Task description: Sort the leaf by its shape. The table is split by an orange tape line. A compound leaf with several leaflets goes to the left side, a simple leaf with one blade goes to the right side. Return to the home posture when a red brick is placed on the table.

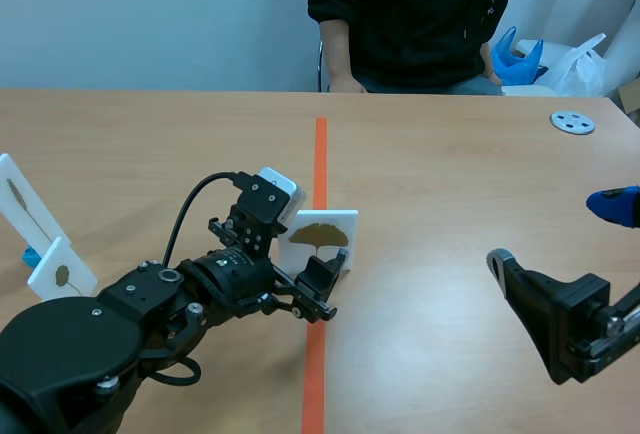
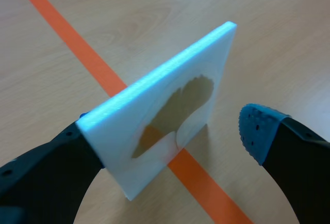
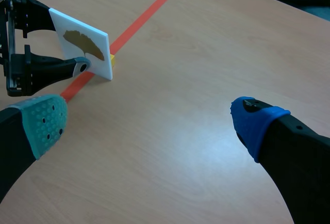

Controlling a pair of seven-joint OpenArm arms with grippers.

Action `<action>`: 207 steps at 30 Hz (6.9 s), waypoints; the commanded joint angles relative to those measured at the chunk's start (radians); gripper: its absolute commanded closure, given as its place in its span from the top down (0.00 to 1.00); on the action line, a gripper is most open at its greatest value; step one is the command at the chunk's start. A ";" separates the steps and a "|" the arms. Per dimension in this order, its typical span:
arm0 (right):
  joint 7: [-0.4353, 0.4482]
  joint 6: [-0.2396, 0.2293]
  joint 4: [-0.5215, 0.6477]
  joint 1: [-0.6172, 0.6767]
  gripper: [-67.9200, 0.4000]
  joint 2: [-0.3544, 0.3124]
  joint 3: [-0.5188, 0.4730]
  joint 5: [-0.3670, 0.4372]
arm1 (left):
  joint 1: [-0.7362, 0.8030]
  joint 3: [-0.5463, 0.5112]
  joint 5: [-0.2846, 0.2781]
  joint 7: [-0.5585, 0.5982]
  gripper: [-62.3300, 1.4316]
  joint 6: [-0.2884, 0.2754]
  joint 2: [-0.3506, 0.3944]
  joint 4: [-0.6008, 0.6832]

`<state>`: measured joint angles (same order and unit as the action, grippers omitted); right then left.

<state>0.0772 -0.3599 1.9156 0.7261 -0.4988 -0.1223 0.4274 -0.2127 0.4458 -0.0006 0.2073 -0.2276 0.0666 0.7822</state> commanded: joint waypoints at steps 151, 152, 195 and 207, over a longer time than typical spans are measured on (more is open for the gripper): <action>0.023 0.000 0.011 -0.012 1.00 -0.005 -0.001 0.004 | 0.866 -0.403 -0.268 -0.286 1.00 -0.196 0.222 1.195; 0.023 0.000 0.011 -0.012 1.00 -0.005 -0.001 0.004 | 0.866 -0.393 -0.263 -0.288 1.00 -0.182 0.222 1.185; 0.022 0.000 0.011 -0.012 1.00 -0.005 -0.001 0.007 | 0.827 -0.354 -0.295 -0.301 1.00 -0.123 0.222 1.083; 0.018 -0.067 -0.047 -0.102 1.00 -0.006 -0.001 0.007 | 0.827 -0.357 -0.295 -0.294 1.00 -0.123 0.222 1.083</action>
<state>0.0811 -0.4183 1.8801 0.6460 -0.4988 -0.1223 0.4278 0.6094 0.0921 -0.2886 -0.1013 -0.3447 0.2989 1.8374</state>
